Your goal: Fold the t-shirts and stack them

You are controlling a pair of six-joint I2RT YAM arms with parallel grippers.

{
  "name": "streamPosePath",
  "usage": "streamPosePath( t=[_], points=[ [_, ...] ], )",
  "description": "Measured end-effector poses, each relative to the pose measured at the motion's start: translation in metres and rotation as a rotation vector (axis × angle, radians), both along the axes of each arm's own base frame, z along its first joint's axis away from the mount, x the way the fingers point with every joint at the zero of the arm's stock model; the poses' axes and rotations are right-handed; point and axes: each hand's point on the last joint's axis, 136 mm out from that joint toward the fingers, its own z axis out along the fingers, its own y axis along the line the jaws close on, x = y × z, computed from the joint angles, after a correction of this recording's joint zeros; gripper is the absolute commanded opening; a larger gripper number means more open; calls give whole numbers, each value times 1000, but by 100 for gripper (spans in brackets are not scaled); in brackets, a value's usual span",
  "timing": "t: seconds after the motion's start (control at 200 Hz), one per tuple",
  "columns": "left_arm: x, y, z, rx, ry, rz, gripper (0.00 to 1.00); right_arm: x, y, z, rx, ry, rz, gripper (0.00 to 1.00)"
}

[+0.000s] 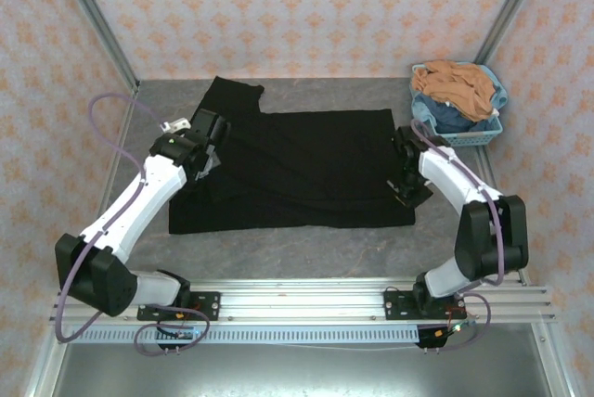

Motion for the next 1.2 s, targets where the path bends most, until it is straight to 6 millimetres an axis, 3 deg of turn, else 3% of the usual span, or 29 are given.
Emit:
streamPosePath(
  t=[0.285,0.676,1.131,1.171,1.201],
  points=[
    [8,8,-6,49,28,-15,0,26,3,-9,-12,9,7,0],
    [23,19,-25,96,91,-12,0,33,-4,-26,-51,49,4,0],
    [58,26,-49,126,163,-28,0,66,-5,-37,-43,37,-12,0],
    [60,27,-52,122,174,-27,10,67,-4,-37,-42,37,-11,6],
    [61,28,-54,116,182,-27,28,68,-5,-37,-42,37,-10,15]
  ],
)
